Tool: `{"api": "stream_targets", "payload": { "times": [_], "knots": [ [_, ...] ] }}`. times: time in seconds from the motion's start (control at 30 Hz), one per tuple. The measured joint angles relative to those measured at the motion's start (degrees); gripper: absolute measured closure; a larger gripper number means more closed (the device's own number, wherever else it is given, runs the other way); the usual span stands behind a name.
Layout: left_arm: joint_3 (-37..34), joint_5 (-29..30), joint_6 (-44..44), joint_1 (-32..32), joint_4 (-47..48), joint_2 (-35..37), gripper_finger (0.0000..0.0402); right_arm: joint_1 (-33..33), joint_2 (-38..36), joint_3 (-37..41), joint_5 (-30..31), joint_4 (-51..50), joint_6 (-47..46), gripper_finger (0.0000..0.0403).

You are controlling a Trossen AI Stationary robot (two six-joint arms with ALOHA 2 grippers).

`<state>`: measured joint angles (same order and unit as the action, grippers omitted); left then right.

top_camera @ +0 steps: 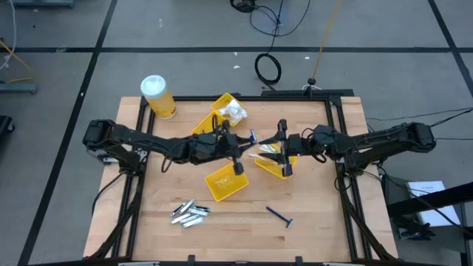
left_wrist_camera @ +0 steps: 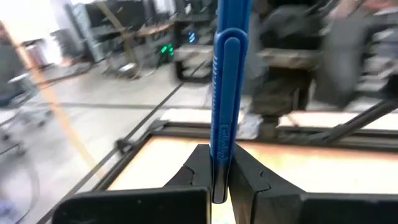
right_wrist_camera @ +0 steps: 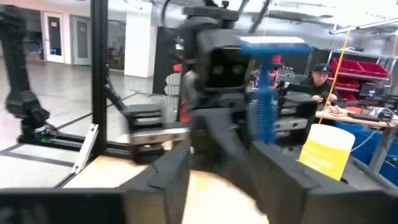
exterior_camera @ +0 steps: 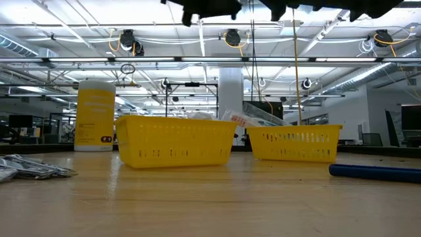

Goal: Pick & Place Travel size toiletries
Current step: Put the blue razor into the bottom left yellow basket

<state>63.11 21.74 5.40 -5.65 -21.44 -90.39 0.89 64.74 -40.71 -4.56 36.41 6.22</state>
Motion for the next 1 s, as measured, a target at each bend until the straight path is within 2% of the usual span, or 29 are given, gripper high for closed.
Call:
{"api": "stream_targets", "payload": {
  "times": [0.1, 0.23, 0.37, 0.5, 0.63, 0.77, 1.0],
  "knots": [
    [0.0, 3.2, -1.5, -0.1, 6.9, 2.5, 0.0389, 0.0, -3.0, 0.0, -0.1, -3.7, -0.2, 0.0206],
    [-1.5, 9.7, -5.6, -0.3, 15.9, 6.8, 0.0390, 0.0, -7.4, 0.0, 0.0, -10.5, -3.4, 0.0180],
    [-7.5, 11.3, -12.5, 1.5, 20.2, 10.0, 0.0390, 0.0, -10.0, 0.0, 0.0, -16.4, -4.3, 0.0179],
    [-13.9, 11.3, -22.4, 6.2, 27.1, 12.4, 0.0390, 0.0, -10.7, 0.0, 0.0, -18.5, -4.2, 0.0190],
    [-18.5, 7.2, -30.6, 12.4, 32.7, 12.4, 0.0389, 0.0, -10.5, 0.0, 0.0, -18.6, -4.1, 0.0199],
    [-21.1, -0.7, -31.7, 17.4, 32.4, 12.3, 0.0386, 0.0, -10.2, 0.0, 0.0, -18.7, -4.1, 0.0202],
    [-21.8, -2.3, -31.7, 20.4, 32.2, 12.3, 0.0377, 0.0, -9.5, 0.0, 0.0, -18.7, -4.1, 0.0202]
  ]
}}
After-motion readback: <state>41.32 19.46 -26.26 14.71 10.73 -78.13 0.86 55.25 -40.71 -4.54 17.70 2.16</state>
